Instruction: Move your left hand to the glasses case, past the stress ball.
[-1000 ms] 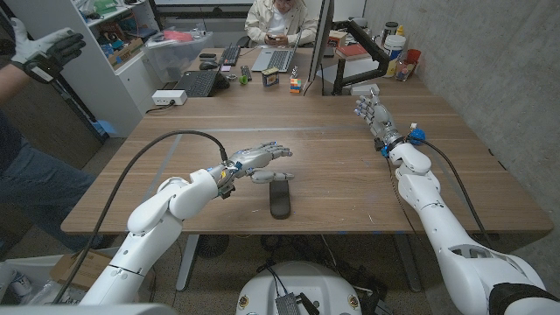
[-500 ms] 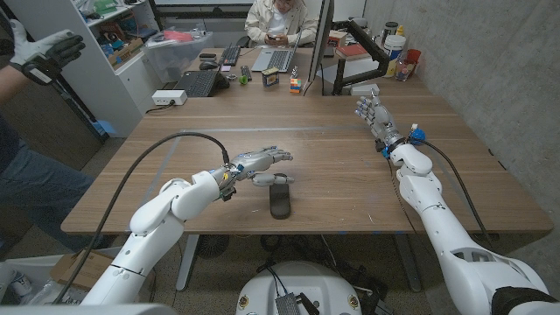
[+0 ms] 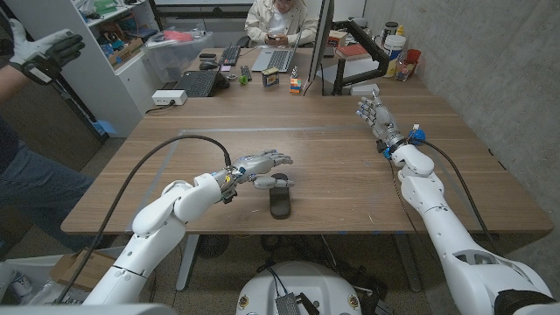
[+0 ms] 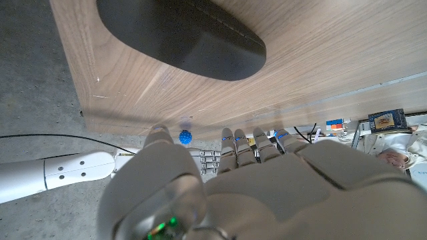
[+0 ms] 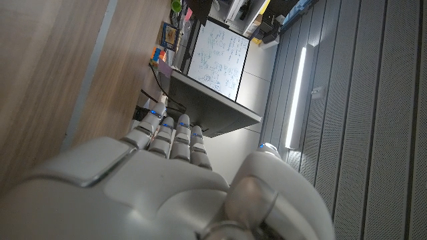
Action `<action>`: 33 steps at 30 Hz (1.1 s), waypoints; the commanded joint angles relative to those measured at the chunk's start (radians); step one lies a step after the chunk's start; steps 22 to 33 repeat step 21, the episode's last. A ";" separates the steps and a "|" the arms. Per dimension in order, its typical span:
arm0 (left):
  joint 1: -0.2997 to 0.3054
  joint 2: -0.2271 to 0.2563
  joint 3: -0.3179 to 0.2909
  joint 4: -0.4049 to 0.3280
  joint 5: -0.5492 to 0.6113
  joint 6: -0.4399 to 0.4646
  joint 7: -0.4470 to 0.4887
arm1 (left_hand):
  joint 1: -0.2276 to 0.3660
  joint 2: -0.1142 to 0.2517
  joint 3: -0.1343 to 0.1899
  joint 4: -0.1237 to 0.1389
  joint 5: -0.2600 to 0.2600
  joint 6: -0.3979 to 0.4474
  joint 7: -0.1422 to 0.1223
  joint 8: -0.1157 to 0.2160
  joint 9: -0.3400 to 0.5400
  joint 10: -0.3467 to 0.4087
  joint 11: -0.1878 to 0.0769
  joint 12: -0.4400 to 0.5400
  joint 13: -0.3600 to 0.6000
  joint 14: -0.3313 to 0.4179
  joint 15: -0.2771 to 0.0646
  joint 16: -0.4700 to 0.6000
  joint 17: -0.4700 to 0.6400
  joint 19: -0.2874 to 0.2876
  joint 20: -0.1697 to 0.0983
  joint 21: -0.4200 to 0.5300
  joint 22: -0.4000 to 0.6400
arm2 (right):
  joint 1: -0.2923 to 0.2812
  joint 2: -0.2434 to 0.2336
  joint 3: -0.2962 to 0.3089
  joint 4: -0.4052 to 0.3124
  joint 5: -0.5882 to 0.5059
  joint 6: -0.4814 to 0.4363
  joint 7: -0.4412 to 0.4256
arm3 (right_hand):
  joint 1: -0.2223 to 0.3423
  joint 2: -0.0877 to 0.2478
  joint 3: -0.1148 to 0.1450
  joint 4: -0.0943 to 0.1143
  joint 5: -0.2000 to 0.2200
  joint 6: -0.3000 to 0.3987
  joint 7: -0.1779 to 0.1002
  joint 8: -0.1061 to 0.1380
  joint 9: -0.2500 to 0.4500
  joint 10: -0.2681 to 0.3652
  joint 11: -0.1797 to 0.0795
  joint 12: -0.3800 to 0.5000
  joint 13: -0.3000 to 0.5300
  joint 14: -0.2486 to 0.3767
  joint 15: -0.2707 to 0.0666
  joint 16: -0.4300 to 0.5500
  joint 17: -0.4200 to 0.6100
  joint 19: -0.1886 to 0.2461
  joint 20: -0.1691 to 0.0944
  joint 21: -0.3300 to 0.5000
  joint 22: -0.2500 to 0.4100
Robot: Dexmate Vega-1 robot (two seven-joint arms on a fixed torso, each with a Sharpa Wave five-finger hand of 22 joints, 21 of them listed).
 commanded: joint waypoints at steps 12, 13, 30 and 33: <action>0.002 -0.007 0.016 -0.001 0.006 0.017 0.007 | 0.014 -0.002 0.001 -0.003 -0.002 0.006 -0.005 -0.005 0.006 0.008 -0.002 0.003 0.004 0.008 0.000 0.007 0.002 0.000 0.004 0.002 0.004 | -0.005 -0.009 0.000 -0.009 0.008 0.000 0.006 | 0.001 0.009 -0.006 0.001 -0.001 0.001 -0.002 -0.001 0.002 0.001 0.002 -0.003 0.003 0.002 0.005 -0.003 0.002 0.015 0.000 -0.005 0.003; 0.002 -0.007 0.017 -0.001 0.008 0.017 0.009 | 0.014 -0.002 0.001 -0.003 -0.002 0.005 -0.005 -0.005 0.006 0.009 -0.002 0.003 0.004 0.009 0.000 0.008 0.002 0.000 0.004 0.003 0.004 | -0.006 -0.009 0.001 -0.008 0.010 0.002 0.006 | 0.001 0.009 -0.006 0.001 -0.001 0.001 -0.002 -0.001 0.002 0.000 0.002 -0.003 0.003 0.001 0.005 -0.004 0.002 0.015 0.000 -0.006 0.003; -0.001 -0.008 0.025 -0.009 0.019 0.028 0.005 | 0.015 -0.001 0.000 -0.003 -0.002 0.005 -0.005 -0.006 0.006 0.012 -0.002 0.004 0.004 0.013 0.000 0.008 0.002 0.001 0.003 0.003 0.005 | -0.009 -0.014 0.011 -0.009 0.018 0.008 0.006 | 0.001 0.009 -0.007 0.001 -0.001 0.001 -0.002 -0.001 0.002 0.002 0.002 -0.003 0.003 0.002 0.003 -0.003 0.002 0.016 0.000 -0.009 0.003; -0.001 -0.008 0.025 -0.009 0.019 0.028 0.005 | 0.015 -0.001 0.000 -0.003 -0.002 0.005 -0.005 -0.006 0.006 0.012 -0.002 0.004 0.004 0.013 0.000 0.008 0.002 0.001 0.003 0.003 0.005 | -0.009 -0.014 0.011 -0.009 0.018 0.008 0.006 | 0.001 0.009 -0.007 0.001 -0.001 0.001 -0.002 -0.001 0.002 0.002 0.002 -0.003 0.003 0.002 0.003 -0.003 0.002 0.016 0.000 -0.009 0.003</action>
